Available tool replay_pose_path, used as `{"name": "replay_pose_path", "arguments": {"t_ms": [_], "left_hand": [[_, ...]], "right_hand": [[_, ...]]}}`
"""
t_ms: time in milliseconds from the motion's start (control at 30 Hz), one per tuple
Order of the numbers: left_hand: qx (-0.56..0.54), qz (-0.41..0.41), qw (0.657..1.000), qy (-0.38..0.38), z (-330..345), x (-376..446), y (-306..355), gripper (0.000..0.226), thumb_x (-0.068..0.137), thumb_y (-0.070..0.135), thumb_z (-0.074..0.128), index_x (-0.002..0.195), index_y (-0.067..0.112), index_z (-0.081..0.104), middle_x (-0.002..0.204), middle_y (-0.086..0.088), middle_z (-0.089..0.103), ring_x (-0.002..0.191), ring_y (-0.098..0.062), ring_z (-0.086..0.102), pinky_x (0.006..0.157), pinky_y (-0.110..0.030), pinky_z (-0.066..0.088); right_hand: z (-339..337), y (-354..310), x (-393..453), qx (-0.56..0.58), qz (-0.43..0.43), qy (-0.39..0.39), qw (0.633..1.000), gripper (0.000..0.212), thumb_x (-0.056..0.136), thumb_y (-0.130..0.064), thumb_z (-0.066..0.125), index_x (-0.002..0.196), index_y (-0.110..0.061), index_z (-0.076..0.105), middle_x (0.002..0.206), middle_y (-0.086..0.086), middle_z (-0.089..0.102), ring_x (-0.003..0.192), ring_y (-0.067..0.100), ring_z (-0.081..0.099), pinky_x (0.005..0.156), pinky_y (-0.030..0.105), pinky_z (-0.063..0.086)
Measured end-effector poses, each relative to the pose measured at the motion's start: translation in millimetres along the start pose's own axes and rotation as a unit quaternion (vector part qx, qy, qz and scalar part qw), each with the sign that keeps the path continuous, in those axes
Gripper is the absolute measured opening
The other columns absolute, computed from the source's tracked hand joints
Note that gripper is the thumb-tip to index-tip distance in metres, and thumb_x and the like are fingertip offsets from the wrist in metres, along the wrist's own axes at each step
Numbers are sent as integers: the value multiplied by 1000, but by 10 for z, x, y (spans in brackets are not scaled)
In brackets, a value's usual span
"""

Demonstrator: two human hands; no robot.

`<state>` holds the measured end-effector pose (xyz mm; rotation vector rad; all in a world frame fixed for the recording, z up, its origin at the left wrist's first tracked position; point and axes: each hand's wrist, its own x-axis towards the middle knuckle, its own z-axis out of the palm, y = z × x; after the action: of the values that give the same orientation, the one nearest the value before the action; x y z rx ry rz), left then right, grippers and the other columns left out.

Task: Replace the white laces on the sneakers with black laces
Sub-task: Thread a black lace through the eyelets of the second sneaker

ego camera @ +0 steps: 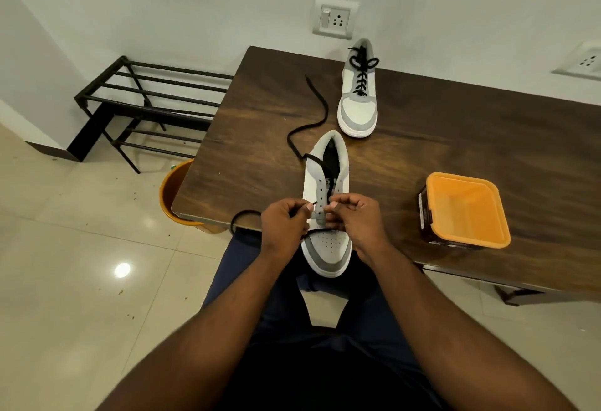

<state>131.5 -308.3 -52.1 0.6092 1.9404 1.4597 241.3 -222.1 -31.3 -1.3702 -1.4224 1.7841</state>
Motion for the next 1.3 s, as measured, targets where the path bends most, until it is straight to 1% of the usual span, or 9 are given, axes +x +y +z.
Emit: {"name": "replay_pose_path", "arguments": {"t_ms": [133, 267, 400, 567, 833, 1000, 1167, 1233, 1300], "left_hand": [[114, 6, 993, -32, 10, 64, -109, 14, 94, 18, 64, 82, 12, 68, 67, -2, 65, 49, -6, 54, 50, -21, 50], [192, 17, 979, -69, 44, 105, -151, 15, 94, 18, 64, 83, 9, 70, 69, 6, 61, 61, -4, 53, 55, -12, 39], [211, 11, 975, -61, 70, 132, -140, 19, 94, 17, 63, 79, 8, 69, 70, -1, 63, 62, -8, 53, 63, -22, 44], [200, 13, 980, -20, 116, 101, -178, 32, 93, 15, 63, 61, 14, 56, 58, 4, 56, 58, -21, 60, 63, -40, 56], [328, 61, 939, -86, 122, 140, -71, 18, 93, 10, 54, 82, 1, 66, 81, -12, 67, 76, -28, 62, 71, -41, 53], [303, 52, 948, -80, 65, 135, -96, 5, 90, 14, 63, 94, 14, 66, 84, -4, 69, 80, -24, 66, 73, -41, 56], [404, 187, 880, -165, -45, 446, 41, 86, 77, 23, 79, 140, 46, 24, 113, -2, 58, 97, -20, 61, 76, -43, 55], [454, 229, 832, -223, -73, 561, 109, 92, 76, 27, 79, 148, 45, 24, 119, -3, 51, 101, -21, 58, 79, -43, 53], [466, 242, 819, -232, -97, 620, 112, 77, 76, 30, 79, 143, 32, 39, 120, -4, 51, 101, -24, 58, 79, -43, 53]], "right_hand": [[42, 63, 92, -181, -17, 26, 983, 18, 90, -4, 58, 80, -12, 70, 76, 10, 70, 62, 19, 66, 54, 30, 56], [109, 66, 157, -284, -28, 38, 958, 16, 88, -9, 58, 91, -14, 73, 93, 10, 72, 82, 29, 69, 71, 44, 60], [118, 36, 175, -282, 9, 7, 959, 16, 90, -7, 57, 92, -17, 70, 94, 8, 69, 72, 27, 67, 51, 30, 51], [86, -4, 141, -229, 27, -5, 973, 24, 91, -1, 56, 79, -21, 62, 86, 6, 66, 58, 15, 58, 47, 24, 46], [77, 29, 164, -191, 60, -9, 980, 21, 92, 0, 57, 101, -11, 72, 90, 6, 69, 62, 8, 59, 47, 17, 43], [61, 11, 158, -195, 61, -32, 978, 23, 93, 1, 56, 108, -8, 71, 86, 8, 69, 56, 8, 57, 43, 14, 41], [22, -108, 248, -303, 57, -82, 948, 20, 93, -4, 55, 97, -14, 72, 74, 3, 68, 49, 15, 56, 45, 23, 46], [17, -154, 318, -363, 42, -103, 925, 16, 88, -2, 57, 88, -6, 72, 71, 6, 66, 49, 17, 55, 47, 26, 48], [40, -183, 364, -425, 17, -124, 897, 10, 83, -6, 63, 82, -4, 73, 66, 6, 62, 52, 16, 52, 48, 27, 46]]}}
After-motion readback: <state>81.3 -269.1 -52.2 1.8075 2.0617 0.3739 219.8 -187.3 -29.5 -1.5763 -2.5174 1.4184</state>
